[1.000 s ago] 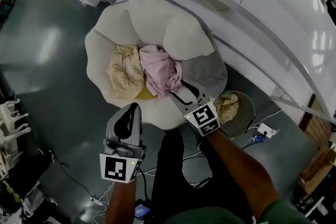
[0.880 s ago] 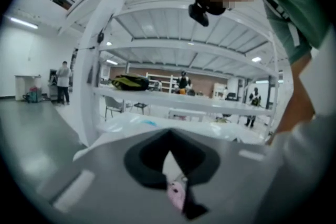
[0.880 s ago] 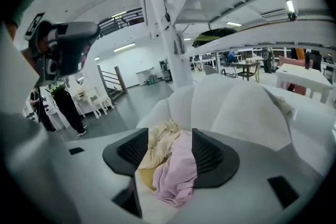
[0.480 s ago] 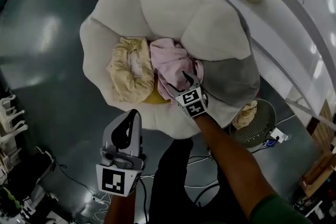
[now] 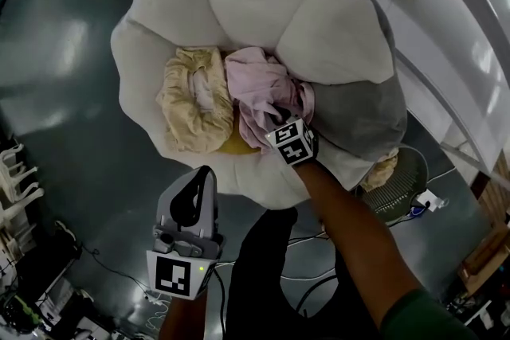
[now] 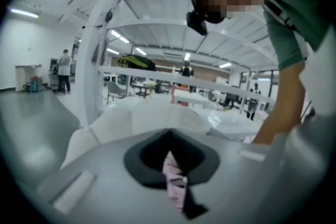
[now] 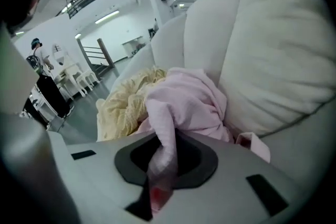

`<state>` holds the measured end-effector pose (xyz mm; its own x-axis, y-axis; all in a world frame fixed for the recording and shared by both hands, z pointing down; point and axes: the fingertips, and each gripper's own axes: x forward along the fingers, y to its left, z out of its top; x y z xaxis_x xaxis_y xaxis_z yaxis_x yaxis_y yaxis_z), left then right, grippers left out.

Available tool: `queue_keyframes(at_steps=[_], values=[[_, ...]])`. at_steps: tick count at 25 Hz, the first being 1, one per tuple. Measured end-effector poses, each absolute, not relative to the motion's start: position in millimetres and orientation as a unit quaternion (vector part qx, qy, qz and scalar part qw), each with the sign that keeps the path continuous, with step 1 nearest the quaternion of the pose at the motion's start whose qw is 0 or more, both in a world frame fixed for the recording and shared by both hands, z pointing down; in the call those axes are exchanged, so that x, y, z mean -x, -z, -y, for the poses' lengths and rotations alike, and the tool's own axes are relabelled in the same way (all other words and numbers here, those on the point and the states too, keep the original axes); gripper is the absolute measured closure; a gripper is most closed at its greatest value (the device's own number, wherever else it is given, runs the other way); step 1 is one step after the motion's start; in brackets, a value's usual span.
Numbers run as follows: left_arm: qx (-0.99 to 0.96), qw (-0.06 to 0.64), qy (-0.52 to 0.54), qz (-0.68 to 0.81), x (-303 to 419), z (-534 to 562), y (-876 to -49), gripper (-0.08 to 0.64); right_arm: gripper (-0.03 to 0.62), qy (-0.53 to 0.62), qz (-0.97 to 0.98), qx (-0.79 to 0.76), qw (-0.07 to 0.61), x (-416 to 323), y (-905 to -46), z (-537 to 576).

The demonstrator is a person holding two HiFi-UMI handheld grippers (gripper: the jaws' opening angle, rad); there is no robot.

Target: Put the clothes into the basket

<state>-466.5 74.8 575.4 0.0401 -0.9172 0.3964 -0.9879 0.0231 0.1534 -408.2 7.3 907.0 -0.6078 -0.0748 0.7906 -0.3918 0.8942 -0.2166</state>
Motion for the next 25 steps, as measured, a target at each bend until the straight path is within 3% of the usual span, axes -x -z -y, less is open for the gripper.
queue_keyframes(at_steps=[14, 25], values=[[-0.714, 0.174, -0.061, 0.676, 414.3, -32.7, -504.6, 0.560, 0.554, -0.138, 0.944, -0.158, 0.255, 345.9, -680.0, -4.0], [-0.752, 0.146, -0.042, 0.641, 332.7, -5.9, -428.6, 0.560, 0.554, -0.096, 0.955, -0.209, 0.187, 220.0, -498.6, -5.4]])
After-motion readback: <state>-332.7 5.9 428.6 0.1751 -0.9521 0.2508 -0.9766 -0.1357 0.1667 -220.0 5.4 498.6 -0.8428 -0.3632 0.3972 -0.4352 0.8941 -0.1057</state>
